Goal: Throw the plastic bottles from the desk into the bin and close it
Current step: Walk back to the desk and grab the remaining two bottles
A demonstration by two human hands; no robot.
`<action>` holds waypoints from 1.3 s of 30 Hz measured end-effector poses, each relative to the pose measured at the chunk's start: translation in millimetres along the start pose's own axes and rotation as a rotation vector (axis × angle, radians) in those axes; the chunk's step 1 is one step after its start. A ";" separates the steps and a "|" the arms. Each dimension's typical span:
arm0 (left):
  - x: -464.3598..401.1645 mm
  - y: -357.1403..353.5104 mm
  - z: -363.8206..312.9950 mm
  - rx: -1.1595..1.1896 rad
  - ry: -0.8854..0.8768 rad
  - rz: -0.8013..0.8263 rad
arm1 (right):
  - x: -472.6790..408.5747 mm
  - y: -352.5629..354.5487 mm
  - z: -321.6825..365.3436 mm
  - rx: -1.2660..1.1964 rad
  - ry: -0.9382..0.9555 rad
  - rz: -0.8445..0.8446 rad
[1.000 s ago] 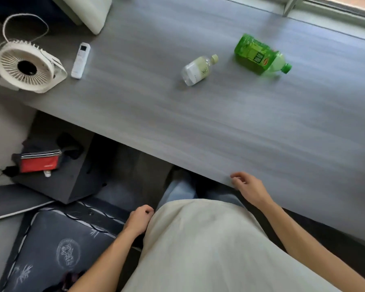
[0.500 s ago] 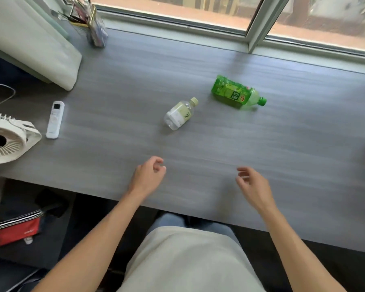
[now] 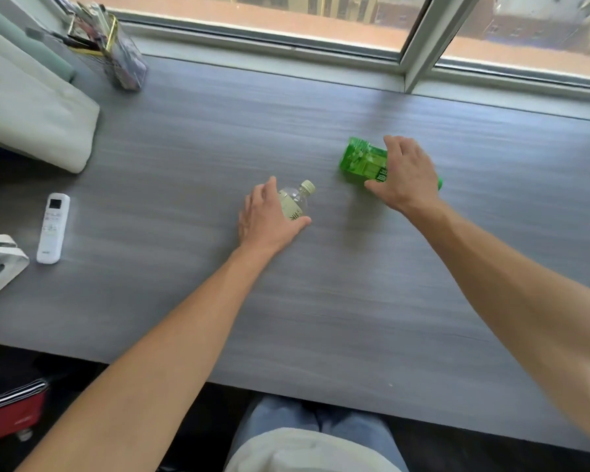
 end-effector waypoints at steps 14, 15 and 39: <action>37.0 -21.9 21.2 0.057 0.052 0.035 | 67.1 -39.1 -27.9 -0.183 -0.139 0.069; 48.1 -24.5 24.6 0.072 0.060 0.047 | 85.1 -44.5 -30.5 -0.229 -0.148 0.087; 241.6 -114.6 77.2 -0.257 -0.133 0.544 | 446.9 -183.5 -94.3 -0.873 -0.739 0.176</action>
Point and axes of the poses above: each hand's wrist, its own x-axis away from the middle knuckle, its own y-axis out of the back of the hand, z = x × y, the point moved 10 cm from there along -x, towards the middle knuckle, and after that the axes turned 7 degrees about z, right-handed, at the moved point
